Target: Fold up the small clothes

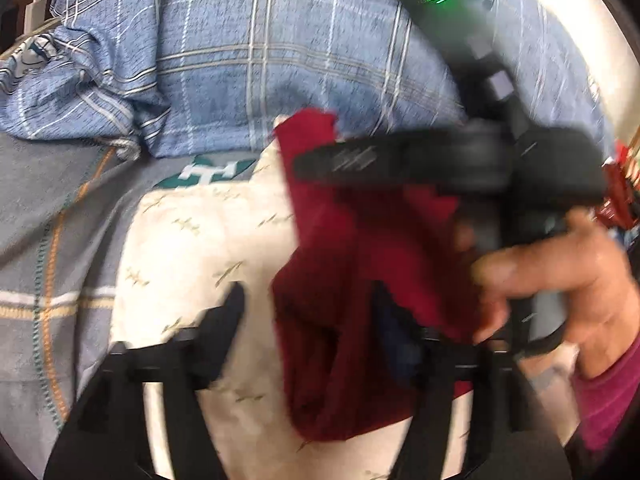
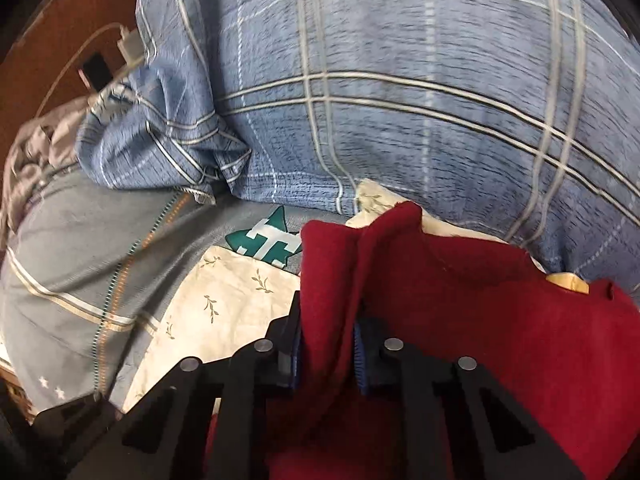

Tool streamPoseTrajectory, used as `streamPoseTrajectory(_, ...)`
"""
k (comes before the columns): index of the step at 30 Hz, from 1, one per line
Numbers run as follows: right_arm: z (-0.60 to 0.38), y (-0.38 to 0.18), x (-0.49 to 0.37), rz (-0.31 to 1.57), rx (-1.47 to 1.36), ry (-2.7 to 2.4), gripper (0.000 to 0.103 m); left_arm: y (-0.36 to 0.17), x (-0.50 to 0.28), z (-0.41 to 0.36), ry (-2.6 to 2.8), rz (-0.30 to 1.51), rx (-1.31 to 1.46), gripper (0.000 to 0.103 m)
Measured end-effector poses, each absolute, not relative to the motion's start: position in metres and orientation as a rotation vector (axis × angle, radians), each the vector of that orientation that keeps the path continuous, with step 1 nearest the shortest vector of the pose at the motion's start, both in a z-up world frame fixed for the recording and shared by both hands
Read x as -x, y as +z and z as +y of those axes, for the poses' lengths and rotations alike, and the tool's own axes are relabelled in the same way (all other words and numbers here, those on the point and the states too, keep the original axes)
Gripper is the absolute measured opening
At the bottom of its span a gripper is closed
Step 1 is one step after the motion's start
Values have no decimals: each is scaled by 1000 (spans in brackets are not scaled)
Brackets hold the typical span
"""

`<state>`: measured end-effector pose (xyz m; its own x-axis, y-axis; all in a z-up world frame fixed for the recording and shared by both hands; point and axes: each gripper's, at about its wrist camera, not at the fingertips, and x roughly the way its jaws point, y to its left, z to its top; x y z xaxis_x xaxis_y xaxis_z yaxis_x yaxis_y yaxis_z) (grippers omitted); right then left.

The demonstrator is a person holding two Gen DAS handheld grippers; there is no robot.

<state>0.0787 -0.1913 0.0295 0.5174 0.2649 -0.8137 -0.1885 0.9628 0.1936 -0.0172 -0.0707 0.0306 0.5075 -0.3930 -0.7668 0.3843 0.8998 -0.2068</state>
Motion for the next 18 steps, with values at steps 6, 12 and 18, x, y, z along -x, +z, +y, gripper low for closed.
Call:
streamPoseTrajectory(6,-211,35,-70,965,-162,308,19,24,22,-74,-461,925,-11,71)
streamPoseTrajectory(12,-221,49,-61,943,-187,319,16,32,26,-76,-515,950,48,21)
streamPoseTrajectory(18,-248,97,-34,869,-161,316,16,73,49,-104,-565,861,3,17)
